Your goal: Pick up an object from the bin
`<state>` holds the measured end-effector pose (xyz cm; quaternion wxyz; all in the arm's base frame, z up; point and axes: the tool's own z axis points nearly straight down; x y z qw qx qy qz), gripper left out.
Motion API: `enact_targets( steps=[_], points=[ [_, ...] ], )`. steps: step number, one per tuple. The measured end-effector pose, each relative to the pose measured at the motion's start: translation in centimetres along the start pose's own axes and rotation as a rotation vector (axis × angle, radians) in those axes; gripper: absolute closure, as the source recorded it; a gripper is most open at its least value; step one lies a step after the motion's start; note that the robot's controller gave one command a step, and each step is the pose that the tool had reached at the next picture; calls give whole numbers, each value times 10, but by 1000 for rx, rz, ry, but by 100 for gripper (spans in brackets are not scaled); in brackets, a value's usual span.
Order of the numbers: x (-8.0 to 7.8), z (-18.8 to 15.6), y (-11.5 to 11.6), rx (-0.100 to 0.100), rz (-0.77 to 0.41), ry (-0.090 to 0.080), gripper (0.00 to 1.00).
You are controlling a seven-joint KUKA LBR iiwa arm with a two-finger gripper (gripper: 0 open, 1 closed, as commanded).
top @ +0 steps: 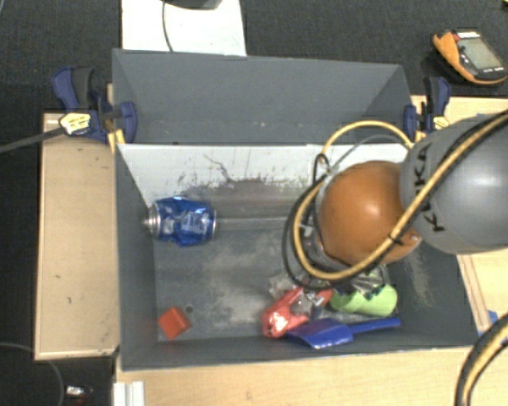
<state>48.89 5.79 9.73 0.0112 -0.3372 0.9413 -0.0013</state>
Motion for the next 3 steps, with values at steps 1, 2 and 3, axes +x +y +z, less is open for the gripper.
enact_targets(
  steps=[1, 2, 3],
  points=[
    [2, -28, 0, -3, 1, 8, 100],
    [2, -53, 0, -4, 4, 9, 100],
    [2, -70, 0, -5, 6, 9, 100]
  ],
)
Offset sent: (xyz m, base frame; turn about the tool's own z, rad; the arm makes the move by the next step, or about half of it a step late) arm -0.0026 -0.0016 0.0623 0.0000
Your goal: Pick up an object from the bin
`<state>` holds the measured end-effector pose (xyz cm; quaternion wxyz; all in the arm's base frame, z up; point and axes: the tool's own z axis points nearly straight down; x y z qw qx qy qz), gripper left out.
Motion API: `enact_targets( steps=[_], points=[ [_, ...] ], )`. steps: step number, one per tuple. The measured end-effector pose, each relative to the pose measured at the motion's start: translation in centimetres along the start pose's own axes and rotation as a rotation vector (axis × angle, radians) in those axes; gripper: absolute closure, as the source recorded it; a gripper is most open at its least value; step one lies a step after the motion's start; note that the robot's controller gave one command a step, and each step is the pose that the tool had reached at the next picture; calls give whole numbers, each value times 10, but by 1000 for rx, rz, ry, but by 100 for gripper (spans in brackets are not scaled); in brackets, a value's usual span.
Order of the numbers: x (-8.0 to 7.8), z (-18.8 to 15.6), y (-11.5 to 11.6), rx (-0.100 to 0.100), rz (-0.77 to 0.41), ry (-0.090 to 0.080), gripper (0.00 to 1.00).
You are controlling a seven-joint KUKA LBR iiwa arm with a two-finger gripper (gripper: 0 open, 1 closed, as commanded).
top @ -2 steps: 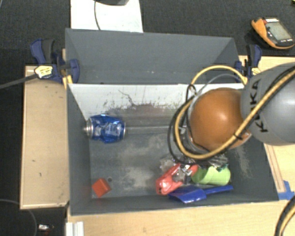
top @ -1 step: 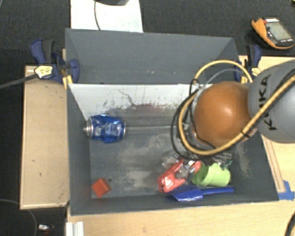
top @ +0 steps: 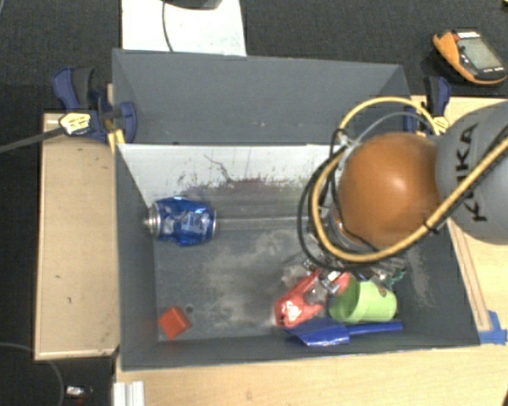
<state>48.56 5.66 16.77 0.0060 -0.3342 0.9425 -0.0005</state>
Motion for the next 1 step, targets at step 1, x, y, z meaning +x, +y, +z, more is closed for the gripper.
enact_targets(
  steps=[1],
  points=[
    [0, -20, 0, 0, 0, 0, 100]
  ],
)
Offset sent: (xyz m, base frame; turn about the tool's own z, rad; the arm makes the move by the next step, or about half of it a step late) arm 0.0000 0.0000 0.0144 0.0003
